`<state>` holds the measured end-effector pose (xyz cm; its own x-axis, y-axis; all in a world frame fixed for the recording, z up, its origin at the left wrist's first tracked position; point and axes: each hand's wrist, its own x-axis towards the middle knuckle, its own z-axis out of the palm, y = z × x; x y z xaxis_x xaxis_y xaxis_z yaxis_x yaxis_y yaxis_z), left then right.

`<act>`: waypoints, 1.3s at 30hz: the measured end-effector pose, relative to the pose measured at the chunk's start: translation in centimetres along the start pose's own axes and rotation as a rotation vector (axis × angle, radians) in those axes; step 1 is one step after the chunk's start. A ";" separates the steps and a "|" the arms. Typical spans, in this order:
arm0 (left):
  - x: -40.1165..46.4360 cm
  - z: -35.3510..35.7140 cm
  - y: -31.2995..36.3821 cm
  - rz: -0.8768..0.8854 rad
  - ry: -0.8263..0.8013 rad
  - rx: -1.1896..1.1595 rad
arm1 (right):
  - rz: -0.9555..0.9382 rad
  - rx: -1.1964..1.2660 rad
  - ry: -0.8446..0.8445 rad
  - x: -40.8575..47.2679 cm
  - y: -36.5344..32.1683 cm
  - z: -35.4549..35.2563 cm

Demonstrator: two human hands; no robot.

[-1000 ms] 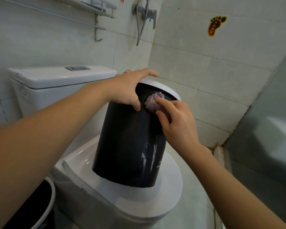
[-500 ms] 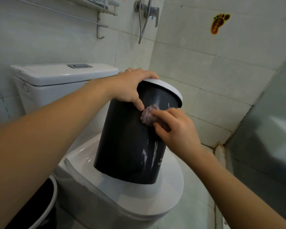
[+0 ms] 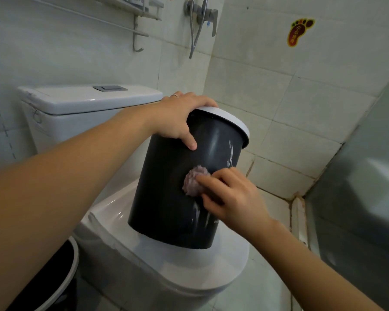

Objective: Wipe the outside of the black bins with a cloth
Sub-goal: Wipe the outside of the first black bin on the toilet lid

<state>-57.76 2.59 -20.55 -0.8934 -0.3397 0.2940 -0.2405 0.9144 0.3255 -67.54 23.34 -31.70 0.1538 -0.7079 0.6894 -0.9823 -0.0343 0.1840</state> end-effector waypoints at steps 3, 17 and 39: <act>0.0 0.0 -0.1 -0.008 0.011 -0.002 | 0.161 0.006 0.076 1.5 0.3 -0.1; -0.1 -0.1 -0.1 -0.016 0.006 -0.034 | 0.104 0.058 -0.003 -1.6 -1.1 0.3; 0.0 -0.1 -0.8 -0.044 0.020 -0.061 | 0.145 0.099 -0.032 -2.0 -1.5 0.5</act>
<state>-57.55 1.83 -20.74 -0.8744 -0.3845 0.2959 -0.2558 0.8836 0.3923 -66.41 24.40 -33.70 0.0084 -0.7325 0.6807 -0.9999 0.0013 0.0137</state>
